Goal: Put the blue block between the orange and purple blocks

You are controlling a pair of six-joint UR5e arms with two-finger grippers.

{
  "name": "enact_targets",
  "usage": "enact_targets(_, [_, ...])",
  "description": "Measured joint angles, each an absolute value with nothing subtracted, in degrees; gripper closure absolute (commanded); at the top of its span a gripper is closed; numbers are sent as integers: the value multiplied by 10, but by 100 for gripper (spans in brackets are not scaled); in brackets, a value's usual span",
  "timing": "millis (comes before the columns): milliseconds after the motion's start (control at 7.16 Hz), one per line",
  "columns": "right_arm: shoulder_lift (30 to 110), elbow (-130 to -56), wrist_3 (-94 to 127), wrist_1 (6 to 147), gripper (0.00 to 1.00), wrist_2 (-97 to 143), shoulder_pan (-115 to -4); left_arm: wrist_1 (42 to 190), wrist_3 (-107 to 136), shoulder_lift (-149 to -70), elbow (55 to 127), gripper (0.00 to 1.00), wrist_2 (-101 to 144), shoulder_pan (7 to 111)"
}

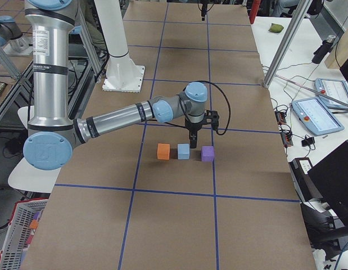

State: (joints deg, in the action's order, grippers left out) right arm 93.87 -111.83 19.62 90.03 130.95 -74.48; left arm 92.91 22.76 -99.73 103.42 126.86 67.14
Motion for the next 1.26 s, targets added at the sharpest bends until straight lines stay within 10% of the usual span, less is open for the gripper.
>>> enact_targets(1257, [1014,-1038,-92,968,0,1362,-913,881,-48,-875,972,0,1263,867])
